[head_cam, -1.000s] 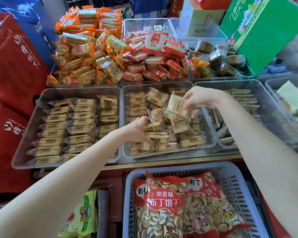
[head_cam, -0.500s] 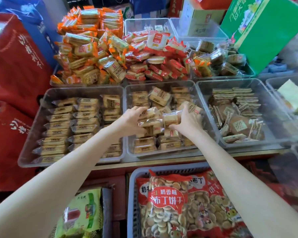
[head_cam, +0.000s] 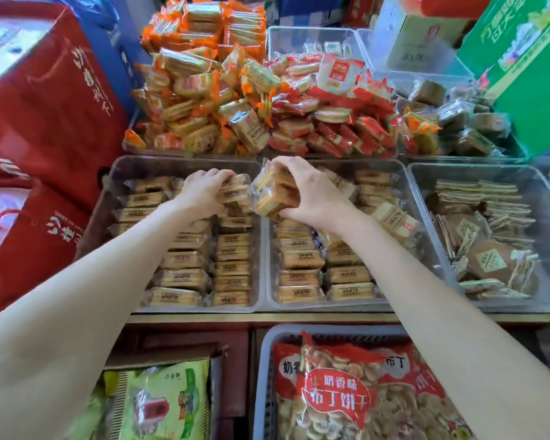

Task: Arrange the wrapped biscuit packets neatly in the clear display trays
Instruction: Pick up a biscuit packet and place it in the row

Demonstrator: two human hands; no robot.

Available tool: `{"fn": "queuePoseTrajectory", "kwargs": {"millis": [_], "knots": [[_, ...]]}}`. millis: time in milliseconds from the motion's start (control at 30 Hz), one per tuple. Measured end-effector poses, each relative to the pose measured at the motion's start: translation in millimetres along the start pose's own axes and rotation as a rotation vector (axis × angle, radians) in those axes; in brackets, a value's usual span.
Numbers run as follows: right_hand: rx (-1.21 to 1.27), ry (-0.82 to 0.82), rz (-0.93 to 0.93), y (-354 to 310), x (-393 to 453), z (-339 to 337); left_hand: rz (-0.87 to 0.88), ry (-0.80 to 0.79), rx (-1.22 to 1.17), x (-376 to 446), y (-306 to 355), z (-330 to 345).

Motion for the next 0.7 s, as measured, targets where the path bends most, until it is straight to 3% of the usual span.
{"fn": "queuePoseTrajectory", "kwargs": {"millis": [67,233,400,533,700], "knots": [[0.015,-0.008,0.013,6.6,5.2,5.5,0.032,-0.07,0.12,8.9,-3.6,5.0],[0.023,-0.017,0.044,22.2,12.4,9.4,0.146,-0.136,-0.043,31.4,11.6,24.6],[0.043,-0.037,0.046,16.8,16.4,11.3,0.112,-0.088,-0.05,33.3,-3.7,47.6],[0.047,-0.13,-0.049,-16.5,19.7,29.4,0.089,-0.043,0.155,18.2,-14.4,50.9],[-0.033,-0.356,-0.064,-44.5,29.2,85.5,-0.014,-0.029,0.028,-19.9,-63.1,37.4]]}}
Point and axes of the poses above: each hand's wrist, its own x-axis towards the middle knuckle, its own z-axis out of the palm, y = z × x, the point moved 10 cm from there along x, towards the middle knuckle, and after that the axes turned 7 degrees about z, right-handed, at the moved point
